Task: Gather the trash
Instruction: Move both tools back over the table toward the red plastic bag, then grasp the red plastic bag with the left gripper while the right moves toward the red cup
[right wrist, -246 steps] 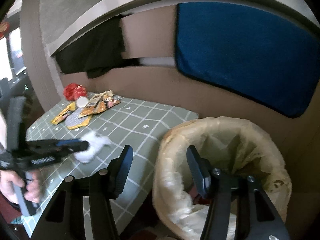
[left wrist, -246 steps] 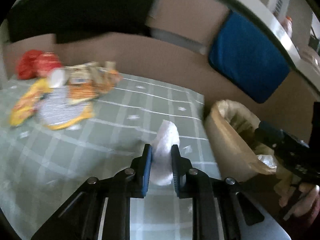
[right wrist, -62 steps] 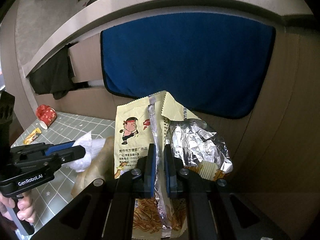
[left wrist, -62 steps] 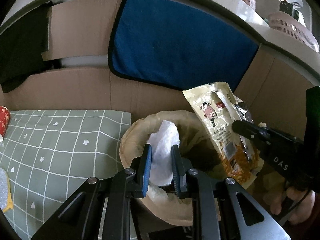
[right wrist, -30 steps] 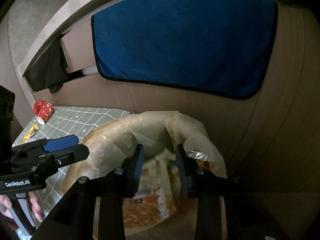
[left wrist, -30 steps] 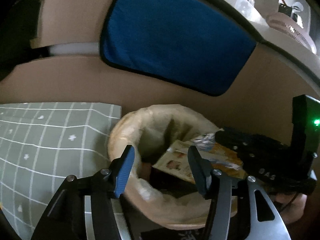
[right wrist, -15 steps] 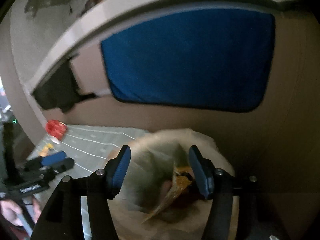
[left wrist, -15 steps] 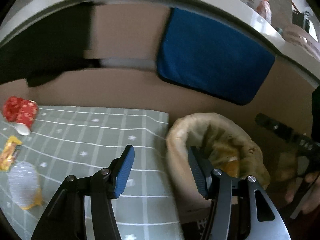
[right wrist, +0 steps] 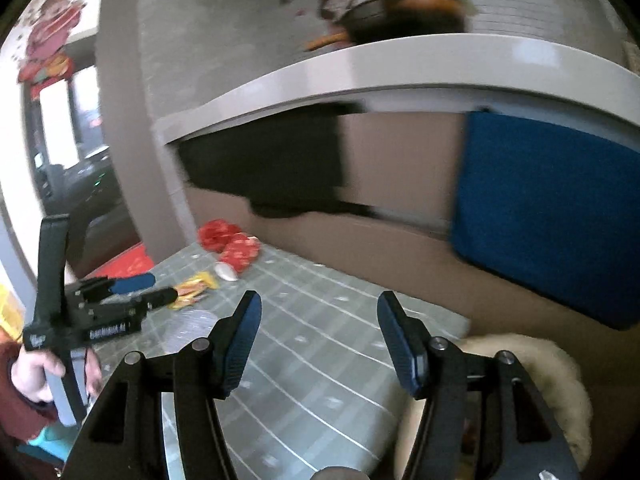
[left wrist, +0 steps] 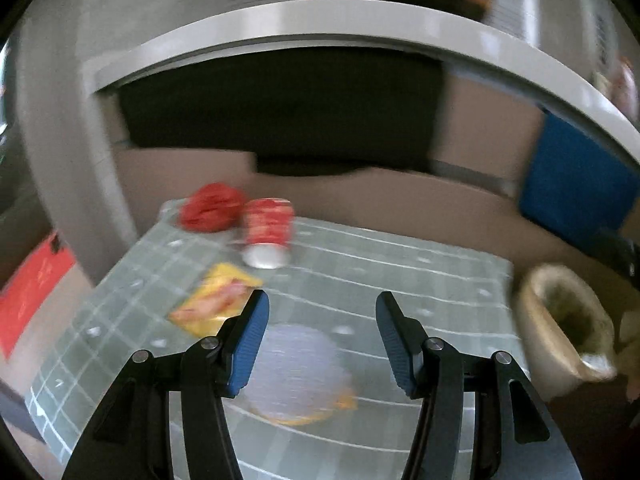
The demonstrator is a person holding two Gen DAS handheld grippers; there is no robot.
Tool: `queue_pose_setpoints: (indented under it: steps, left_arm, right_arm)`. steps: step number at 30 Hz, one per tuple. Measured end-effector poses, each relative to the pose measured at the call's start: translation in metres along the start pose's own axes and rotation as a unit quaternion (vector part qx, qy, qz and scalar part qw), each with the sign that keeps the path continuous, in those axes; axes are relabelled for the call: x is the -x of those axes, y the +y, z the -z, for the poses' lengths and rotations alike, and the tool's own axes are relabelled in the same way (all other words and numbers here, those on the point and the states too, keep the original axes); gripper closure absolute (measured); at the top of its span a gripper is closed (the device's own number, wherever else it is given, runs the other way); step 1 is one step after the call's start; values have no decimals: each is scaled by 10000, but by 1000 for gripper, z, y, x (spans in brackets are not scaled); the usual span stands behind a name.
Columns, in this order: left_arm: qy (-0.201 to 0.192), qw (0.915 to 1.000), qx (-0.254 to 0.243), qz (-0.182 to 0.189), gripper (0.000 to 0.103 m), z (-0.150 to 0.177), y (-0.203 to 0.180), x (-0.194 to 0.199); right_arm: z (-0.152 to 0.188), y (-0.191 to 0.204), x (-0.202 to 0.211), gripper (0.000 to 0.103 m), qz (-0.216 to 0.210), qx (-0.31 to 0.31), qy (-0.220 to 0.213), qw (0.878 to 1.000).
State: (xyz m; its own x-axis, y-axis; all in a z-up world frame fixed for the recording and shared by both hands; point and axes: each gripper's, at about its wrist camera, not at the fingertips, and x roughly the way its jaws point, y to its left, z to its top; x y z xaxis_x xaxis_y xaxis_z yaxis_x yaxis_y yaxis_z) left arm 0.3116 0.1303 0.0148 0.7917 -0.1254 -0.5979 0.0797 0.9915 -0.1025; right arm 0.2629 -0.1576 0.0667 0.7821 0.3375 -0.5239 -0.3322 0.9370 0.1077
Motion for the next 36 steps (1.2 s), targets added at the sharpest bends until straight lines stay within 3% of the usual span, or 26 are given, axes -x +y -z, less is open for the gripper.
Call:
queue_pose_setpoints:
  steps: [5,10,15,18,21,25,30,33,35,36]
  left_arm:
    - [-9,9984,557,91,46,-17,78,-29]
    - [201,9887,1472,179,45,-44,141,-105]
    - [259,9826,1784,440,45,-86,162,-175]
    - [242,9833,1788,236,45,-109,167,-215]
    - [653,9849,1598,-144,45,-111,165,-258]
    - [724,9853,1537,-204,45,-109,161,-259]
    - [1131,9903,770,-258,47,-91,138,-243]
    - [1314,9869,921,-148,57,-71,137,-228]
    - [1395,9868,804,-154,78,-57,134,-219]
    - [1421,9871,719,-185,80,-47,131,-211]
  right_arm:
    - [-9,33,-52,45,-269,190,184,9993]
    - [-12,41,-101,45,-327,217,508,9979]
    - [-3,31,-133,45,-228,197,785,9965]
    - [5,21,-145,45,-143,209,959,9951]
    - [14,10,-158,45,-81,161,1167,9930]
    - [21,-1,-165,45,-64,79,1307,9914]
    - [23,-1,-167,45,-160,-34,1332,9910]
    - [21,10,-160,45,-344,-68,1235,9917]
    - [20,19,-152,45,-391,60,1151,9926]
    - [19,22,-147,45,-382,124,1117,9929]
